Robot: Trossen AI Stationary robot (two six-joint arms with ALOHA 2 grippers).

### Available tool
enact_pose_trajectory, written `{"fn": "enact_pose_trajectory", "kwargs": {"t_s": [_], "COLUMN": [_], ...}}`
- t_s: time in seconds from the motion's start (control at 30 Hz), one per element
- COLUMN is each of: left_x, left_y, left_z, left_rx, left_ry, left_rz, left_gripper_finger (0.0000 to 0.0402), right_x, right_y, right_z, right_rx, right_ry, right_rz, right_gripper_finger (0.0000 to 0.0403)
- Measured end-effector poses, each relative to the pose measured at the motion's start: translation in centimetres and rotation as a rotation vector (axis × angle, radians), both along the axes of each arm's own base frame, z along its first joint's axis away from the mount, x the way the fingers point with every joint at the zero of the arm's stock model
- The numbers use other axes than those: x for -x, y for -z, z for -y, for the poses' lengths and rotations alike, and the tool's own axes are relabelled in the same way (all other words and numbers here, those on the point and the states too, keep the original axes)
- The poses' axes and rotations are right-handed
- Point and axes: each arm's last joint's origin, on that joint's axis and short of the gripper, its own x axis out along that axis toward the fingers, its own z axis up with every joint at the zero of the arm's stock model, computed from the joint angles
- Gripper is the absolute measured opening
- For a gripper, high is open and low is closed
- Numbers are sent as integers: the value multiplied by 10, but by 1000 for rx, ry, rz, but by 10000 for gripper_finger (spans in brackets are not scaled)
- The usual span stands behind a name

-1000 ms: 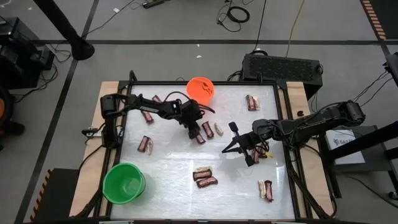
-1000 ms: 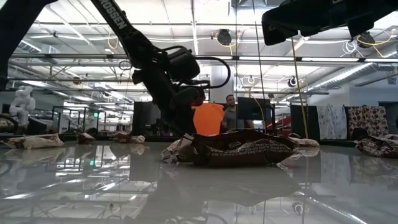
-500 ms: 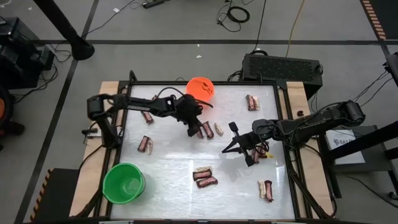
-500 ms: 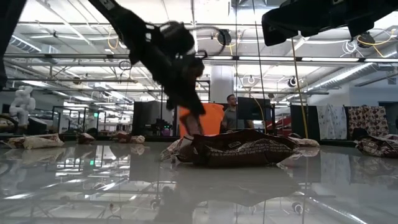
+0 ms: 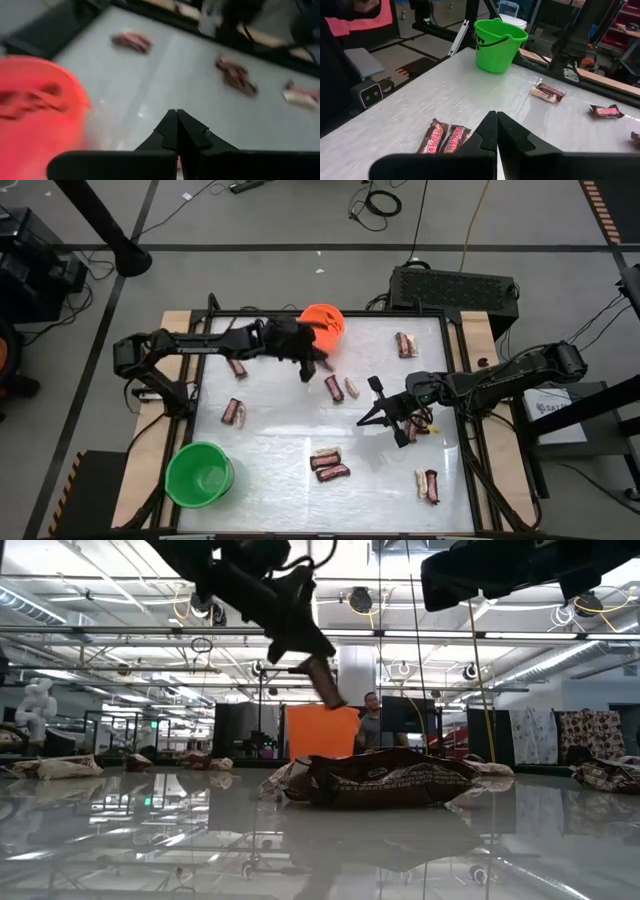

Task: Sort candy by brand, put in halloween buckets
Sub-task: Put the brown chocolate bar into the orange bucket

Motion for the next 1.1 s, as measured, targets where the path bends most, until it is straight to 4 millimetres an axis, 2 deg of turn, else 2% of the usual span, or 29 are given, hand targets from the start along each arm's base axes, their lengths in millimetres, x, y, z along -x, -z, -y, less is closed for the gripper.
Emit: {"fn": "enact_pose_trajectory", "kwargs": {"t_s": [0.13,0.23,0.4,0.53,0.77,1.0,1.1], "left_x": [2,6,13,15,8,7,11], "left_y": [-21,-27,-31,-24,-8,-8,-19], "left_z": [-21,-35,-54,-63,-69,-66,-63], "left_rx": [-52,-88,-100,-90,-87,-102,-100], "left_ry": [-110,-208,-278,-301,-310,-293,-278], "left_rz": [53,58,65,36,-11,-15,6], "left_gripper_finger": [0,0,0,0,8,74,101], "right_x": [0,0,0,0,0,0,0], "right_y": [0,0,0,0,0,0,0], "right_z": [0,0,0,0,0,0,0], "right_rx": [11,11,12,12,15,15,15], "right_ry": [-3,-3,-3,-3,-4,-5,-4], "right_rz": [7,5,4,4,7,5,4], "right_gripper_finger": [0,0,0,0,0,0,0]}}
